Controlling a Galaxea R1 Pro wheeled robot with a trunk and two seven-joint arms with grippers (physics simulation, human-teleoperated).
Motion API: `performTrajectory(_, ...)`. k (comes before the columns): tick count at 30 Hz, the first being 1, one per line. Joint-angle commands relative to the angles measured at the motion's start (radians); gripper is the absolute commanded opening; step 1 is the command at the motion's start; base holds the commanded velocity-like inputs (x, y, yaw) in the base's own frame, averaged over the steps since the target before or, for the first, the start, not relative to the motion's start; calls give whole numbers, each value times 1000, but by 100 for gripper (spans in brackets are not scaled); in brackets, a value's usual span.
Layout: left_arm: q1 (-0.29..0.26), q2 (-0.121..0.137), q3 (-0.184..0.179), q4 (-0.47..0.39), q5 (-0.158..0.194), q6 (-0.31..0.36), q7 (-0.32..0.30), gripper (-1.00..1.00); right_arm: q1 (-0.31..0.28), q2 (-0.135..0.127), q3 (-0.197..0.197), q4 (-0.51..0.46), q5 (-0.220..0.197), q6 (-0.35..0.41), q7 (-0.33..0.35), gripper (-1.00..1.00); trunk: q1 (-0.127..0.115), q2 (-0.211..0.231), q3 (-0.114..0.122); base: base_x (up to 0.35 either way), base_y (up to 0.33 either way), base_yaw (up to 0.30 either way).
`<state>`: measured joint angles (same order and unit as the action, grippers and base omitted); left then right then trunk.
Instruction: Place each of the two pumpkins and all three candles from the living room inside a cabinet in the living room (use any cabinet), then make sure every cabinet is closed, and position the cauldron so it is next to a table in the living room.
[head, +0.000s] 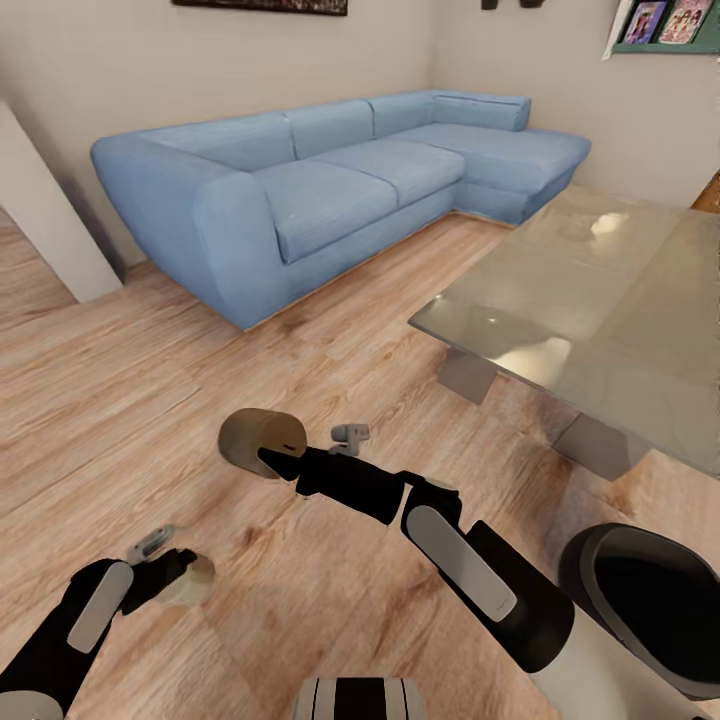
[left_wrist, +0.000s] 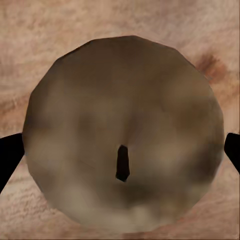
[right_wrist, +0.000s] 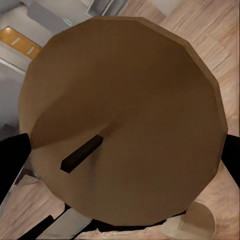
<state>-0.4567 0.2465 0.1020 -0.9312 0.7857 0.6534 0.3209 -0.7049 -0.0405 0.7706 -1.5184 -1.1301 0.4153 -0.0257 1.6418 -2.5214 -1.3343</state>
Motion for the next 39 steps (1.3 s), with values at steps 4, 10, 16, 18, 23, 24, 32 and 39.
performTrajectory(4, -1, 24, 51, -46, 39, 132, 10, -100, -1, -3, 1, -1, -3, -1, -8, -100, -2, 1, 15, -18, 0, 0)
performTrajectory(10, -36, 63, 67, -60, 43, 293, 11, -100, -1, -21, 1, 8, -4, -7, -11, -100, -5, 2, 38, -2, 0, 0)
performTrajectory(16, -43, 78, 139, -58, 46, 331, 12, -100, -1, -40, 1, 13, -5, -18, -10, -100, -7, 3, 64, -100, 0, -156)
performTrajectory(18, -43, 79, 144, -61, 47, 334, 11, -100, -1, -40, 1, 14, -5, -18, -10, -100, -8, 4, 73, -299, 0, -253)
performTrajectory(23, -43, 79, 148, -64, 49, 337, 11, -100, -1, -40, 2, 15, -5, -18, -10, -100, -11, 5, 95, -336, 0, -265)
performTrajectory(24, -43, 80, 148, -64, 49, 337, 11, -100, -1, -40, 2, 15, -5, -18, -10, -100, -11, 5, 100, -346, 0, -262)
performTrajectory(32, -43, 103, 181, -64, 52, 340, 10, -100, -1, -41, 2, 13, -5, -18, -10, -100, -15, 7, 132, -348, 0, -73)
performTrajectory(39, -43, 105, 188, -67, 53, 342, 10, -100, -1, -41, 2, 14, -5, -19, -10, -100, -18, 9, 161, -349, 0, -26)
